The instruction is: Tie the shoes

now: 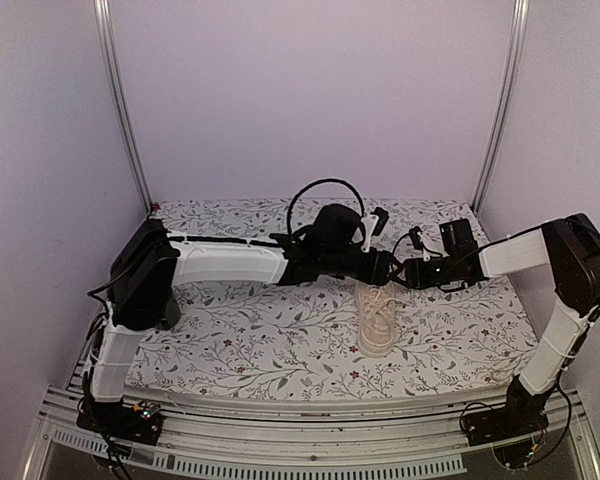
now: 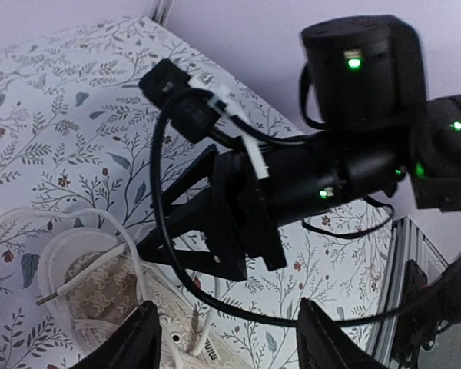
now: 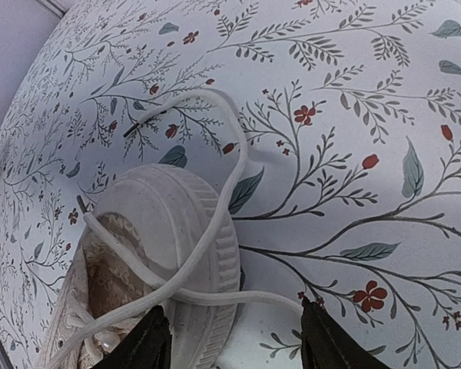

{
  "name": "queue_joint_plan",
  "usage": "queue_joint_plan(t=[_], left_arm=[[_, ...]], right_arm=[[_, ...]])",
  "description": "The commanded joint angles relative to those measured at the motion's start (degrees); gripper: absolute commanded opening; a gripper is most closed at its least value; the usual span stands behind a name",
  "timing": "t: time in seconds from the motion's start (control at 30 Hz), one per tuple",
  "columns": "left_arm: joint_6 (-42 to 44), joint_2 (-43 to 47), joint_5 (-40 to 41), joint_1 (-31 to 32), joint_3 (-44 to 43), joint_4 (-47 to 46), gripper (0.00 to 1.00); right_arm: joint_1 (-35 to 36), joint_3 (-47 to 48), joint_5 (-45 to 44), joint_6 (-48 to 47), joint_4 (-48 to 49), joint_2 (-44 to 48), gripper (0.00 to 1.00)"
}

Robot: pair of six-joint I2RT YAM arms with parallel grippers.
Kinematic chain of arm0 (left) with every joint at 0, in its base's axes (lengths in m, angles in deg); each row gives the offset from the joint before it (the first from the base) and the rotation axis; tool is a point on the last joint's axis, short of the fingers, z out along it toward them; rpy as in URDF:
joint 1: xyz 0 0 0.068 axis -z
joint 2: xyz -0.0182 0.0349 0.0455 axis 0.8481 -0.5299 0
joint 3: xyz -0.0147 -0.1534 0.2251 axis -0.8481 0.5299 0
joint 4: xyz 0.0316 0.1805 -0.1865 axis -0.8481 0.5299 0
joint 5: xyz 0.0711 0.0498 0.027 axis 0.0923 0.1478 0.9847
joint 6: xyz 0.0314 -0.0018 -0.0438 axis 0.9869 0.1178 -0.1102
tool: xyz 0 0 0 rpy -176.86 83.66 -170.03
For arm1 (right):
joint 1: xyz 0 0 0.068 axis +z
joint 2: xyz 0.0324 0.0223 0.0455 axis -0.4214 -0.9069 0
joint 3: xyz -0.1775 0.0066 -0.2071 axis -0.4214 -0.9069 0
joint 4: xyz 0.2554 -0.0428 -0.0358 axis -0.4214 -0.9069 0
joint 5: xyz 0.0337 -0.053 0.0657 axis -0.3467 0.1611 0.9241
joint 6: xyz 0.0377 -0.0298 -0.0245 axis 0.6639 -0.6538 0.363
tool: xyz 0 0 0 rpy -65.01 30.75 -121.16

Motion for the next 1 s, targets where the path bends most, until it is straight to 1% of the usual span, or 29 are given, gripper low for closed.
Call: queue_joint_plan(t=[0.0,0.07,0.1,0.23,0.4,0.47,0.53,0.63,0.67,0.73,0.8,0.9,0.97], left_arm=[[1.31,-10.79,6.52,-0.07,-11.53,15.68,0.57],[1.48,-13.30,8.40,-0.09,-16.13,18.67,0.51],[1.48,-14.06,9.04,-0.03,-17.13,19.32,0.50],[0.86,-15.06,10.62,-0.09,-18.09,19.47,0.48],[0.07,-15.86,9.65,-0.13,-18.38,19.47,0.45],[0.22,-16.50,7.95,-0.20,-18.89,19.22,0.40],[0.38,-17.21,5.97,-0.21,-19.53,19.01,0.29],[-0.17,-17.19,4.58,-0.19,-19.67,18.89,0.05],[-0.27,-16.44,5.19,-0.26,-18.95,18.39,0.01],[-0.11,-12.64,7.15,-0.30,-15.39,15.76,0.00],[-0.16,-7.59,8.81,-0.55,-7.82,11.07,0.00],[-1.32,-0.31,7.17,-1.78,2.04,2.25,0.00],[-2.60,2.26,4.88,-3.07,5.63,-0.76,0.00]], right_arm=[[0.14,-2.43,-3.35,2.01,2.19,4.65,0.59],[0.14,-3.61,-4.08,2.94,2.79,6.43,0.59],[0.14,-4.19,-4.52,3.25,3.13,7.65,0.59],[0.14,-6.04,-5.97,4.69,3.96,10.68,0.59],[0.13,-7.15,-6.51,5.22,4.03,12.41,0.59],[0.14,-7.20,-6.56,5.20,4.02,12.31,0.59],[0.14,-7.21,-6.36,5.26,4.05,11.87,0.59],[0.15,-6.85,-6.25,5.58,3.60,10.90,0.59],[0.14,-6.55,-5.96,5.58,3.08,10.47,0.59],[0.14,-5.27,-4.59,4.82,1.25,8.98,0.59],[0.42,-3.37,-3.82,3.40,-1.14,7.16,0.59],[0.86,-0.79,-3.61,1.71,-4.47,4.38,0.58],[1.02,0.36,-3.69,0.96,-5.22,3.01,0.57]])
